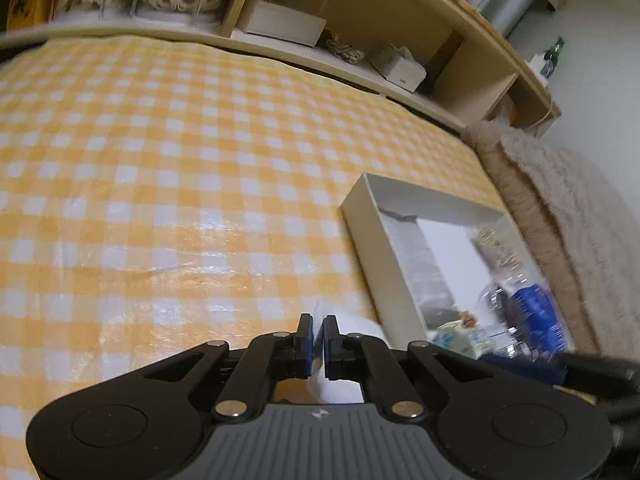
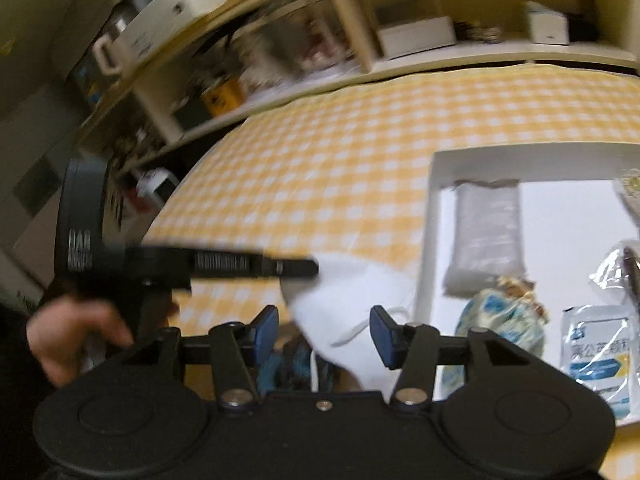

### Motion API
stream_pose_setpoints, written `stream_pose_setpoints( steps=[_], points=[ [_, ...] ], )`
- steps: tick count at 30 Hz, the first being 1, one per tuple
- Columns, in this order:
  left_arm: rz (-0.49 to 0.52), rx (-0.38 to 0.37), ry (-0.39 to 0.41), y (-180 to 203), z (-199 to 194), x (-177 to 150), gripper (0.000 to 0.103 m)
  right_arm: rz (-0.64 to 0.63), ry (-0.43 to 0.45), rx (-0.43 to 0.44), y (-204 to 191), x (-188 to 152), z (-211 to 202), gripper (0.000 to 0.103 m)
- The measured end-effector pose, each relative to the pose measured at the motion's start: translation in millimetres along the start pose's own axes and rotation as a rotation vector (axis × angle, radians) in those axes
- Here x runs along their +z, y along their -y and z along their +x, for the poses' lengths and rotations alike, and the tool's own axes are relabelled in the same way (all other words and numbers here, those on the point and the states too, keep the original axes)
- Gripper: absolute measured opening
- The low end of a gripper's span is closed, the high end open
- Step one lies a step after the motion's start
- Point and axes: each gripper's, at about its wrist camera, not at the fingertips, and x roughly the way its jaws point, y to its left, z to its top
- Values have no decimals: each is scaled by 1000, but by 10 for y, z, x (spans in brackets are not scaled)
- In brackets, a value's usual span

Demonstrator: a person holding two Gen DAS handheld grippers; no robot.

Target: Organize soft objects

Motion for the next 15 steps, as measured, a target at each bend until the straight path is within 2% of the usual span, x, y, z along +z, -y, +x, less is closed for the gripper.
stream_pose_setpoints(
  steps=[2,5,8,11,12,14,15],
  points=[
    [-1,-6,-22,-16,-63,-10,46,30,9,-15,77,36,24,51],
    [19,-9,-59,29,-228,-58,60,61,11,-25,150,66,43,51],
    [60,-24,-105,135,-347,-171,61,76,15,-20,187,88,60,50],
    [106,-5,-142,237,-317,-268,57,80,16,-9,185,88,64,50],
    [117,9,-153,251,-281,-287,55,79,14,-6,183,88,66,50],
    [124,30,-171,249,-231,-318,38,77,8,-1,175,76,72,49],
    [117,37,-177,234,-222,-328,36,77,4,0,173,68,75,49]
  ],
)
